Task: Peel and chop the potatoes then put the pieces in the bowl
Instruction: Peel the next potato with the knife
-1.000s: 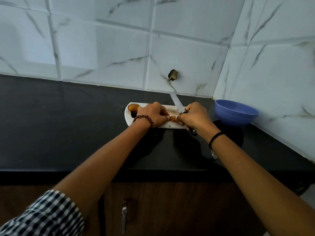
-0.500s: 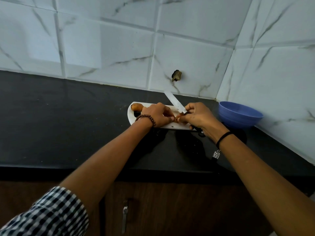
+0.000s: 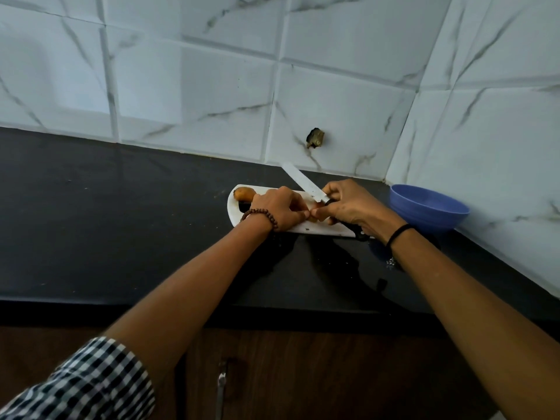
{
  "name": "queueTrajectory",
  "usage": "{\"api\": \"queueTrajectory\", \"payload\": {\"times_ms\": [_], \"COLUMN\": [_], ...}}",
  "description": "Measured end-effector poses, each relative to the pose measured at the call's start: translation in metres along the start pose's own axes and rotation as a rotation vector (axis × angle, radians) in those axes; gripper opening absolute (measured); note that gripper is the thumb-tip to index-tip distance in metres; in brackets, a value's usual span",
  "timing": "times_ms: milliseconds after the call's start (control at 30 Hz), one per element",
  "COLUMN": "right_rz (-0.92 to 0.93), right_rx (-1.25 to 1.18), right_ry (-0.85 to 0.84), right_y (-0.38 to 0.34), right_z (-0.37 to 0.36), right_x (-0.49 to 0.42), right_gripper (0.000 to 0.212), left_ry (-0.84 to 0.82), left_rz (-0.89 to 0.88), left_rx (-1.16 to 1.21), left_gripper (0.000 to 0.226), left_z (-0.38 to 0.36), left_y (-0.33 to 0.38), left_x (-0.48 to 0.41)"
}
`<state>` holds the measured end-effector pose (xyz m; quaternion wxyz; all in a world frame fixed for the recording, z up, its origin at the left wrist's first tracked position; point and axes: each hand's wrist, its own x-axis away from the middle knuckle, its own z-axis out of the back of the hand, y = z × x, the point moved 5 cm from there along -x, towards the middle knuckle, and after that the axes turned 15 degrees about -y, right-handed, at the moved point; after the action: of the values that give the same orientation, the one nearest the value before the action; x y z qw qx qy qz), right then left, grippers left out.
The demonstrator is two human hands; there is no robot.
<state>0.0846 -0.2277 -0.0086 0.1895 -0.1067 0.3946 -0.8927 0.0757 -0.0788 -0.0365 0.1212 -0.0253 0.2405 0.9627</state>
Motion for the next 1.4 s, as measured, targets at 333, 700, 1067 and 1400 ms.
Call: {"api": "queueTrajectory", "payload": {"times_ms": [333, 700, 1067, 1400], "right_rz": [-0.111, -0.169, -0.088, -0.144], "right_rx": [-0.104, -0.356, -0.208, -0.140], "right_ry": [0.243, 0.160, 0.273, 0.235], "right_y": [0.006, 0.020, 0.019, 0.022], "right_z": [-0.007, -0.005, -0.002, 0.001], "right_x": [-0.002, 0.004, 0.023, 0.033], "right_gripper": [0.020, 0.024, 0.022, 0.016], "left_ry": [-0.023, 0.014, 0.035, 0.050], "left_rz": [-0.015, 0.007, -0.107, -0.083], "left_rx": [0.097, 0.064, 0.164, 0.164], "left_gripper": [0.024, 0.024, 0.020, 0.021], "left_z": [0.002, 0.001, -0.004, -0.002], "left_y": [-0.003, 0.002, 0.008, 0.009], "left_x": [0.000, 0.003, 0.003, 0.002]}}
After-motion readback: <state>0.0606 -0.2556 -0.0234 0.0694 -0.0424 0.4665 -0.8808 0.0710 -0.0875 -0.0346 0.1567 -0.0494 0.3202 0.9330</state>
